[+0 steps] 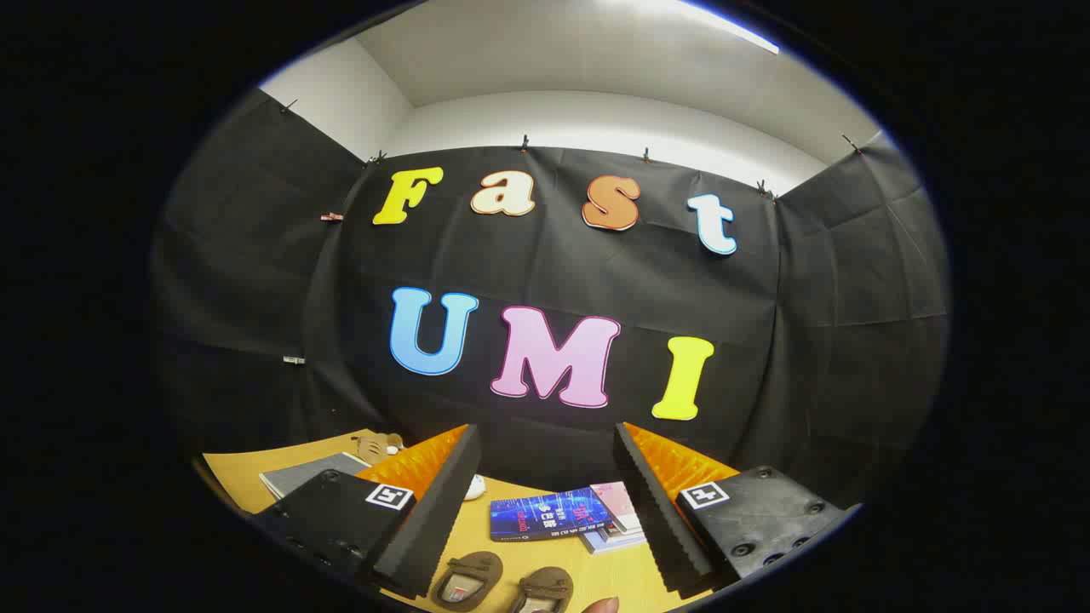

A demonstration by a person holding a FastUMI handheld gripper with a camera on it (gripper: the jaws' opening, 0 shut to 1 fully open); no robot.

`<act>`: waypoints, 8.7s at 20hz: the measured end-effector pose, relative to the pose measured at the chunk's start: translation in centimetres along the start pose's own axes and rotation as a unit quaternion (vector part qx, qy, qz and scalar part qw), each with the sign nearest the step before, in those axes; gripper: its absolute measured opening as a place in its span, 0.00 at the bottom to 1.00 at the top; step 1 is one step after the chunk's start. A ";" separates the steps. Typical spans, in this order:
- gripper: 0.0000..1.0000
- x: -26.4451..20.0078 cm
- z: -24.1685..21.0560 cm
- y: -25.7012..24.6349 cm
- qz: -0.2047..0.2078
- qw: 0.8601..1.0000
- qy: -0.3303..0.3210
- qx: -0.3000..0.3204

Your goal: Open the storage box then place both shoes into the box .Put the left shoe in first, then the right shoe, with the right side of both shoes facing outward in a uniform manner.

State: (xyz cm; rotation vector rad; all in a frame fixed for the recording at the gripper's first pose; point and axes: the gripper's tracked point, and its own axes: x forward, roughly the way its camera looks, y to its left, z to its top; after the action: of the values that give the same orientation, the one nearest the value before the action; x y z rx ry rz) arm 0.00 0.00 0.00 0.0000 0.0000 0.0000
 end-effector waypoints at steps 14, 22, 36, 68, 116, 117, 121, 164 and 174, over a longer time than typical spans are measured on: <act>0.98 0.7 0.1 1.0 0.015 1.000 -0.006 -0.006; 0.98 1.8 -2.6 7.5 0.147 0.986 0.051 0.065; 0.98 4.3 -24.8 22.8 0.307 0.789 0.379 0.374; 0.05 5.5 -27.0 28.1 0.351 0.525 0.446 0.634; 0.81 13.2 -12.7 48.9 0.366 0.762 0.328 0.422; 0.87 13.3 -12.3 47.6 0.362 0.777 0.312 0.410; 0.90 13.4 -10.0 41.3 0.328 0.832 0.249 0.371; 0.18 3.1 -45.9 8.6 0.001 0.884 0.464 0.053; 0.08 3.3 -39.0 9.4 -0.021 0.892 0.429 0.138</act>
State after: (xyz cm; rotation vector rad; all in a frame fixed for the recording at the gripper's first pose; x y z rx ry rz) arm 3.32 9.37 -38.98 0.2856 0.8909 -0.0438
